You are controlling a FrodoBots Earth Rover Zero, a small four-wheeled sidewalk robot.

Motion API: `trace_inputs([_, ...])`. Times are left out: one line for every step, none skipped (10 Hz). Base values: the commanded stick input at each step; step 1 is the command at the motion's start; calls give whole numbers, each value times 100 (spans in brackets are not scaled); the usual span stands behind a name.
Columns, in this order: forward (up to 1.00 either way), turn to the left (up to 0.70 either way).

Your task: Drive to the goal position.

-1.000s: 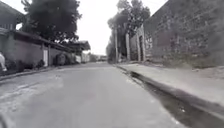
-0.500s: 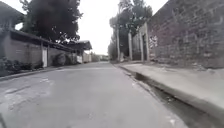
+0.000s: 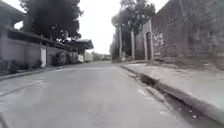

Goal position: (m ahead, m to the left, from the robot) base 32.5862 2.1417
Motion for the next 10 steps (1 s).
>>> trace_inputs([100, 0])
trace_inputs([100, 0])
trace_inputs([100, 0])
trace_inputs([100, 0])
trace_inputs([100, 0])
trace_inputs([100, 0])
trace_inputs([100, 0])
trace_inputs([100, 0])
trace_inputs([100, 0])
trace_inputs([100, 0])
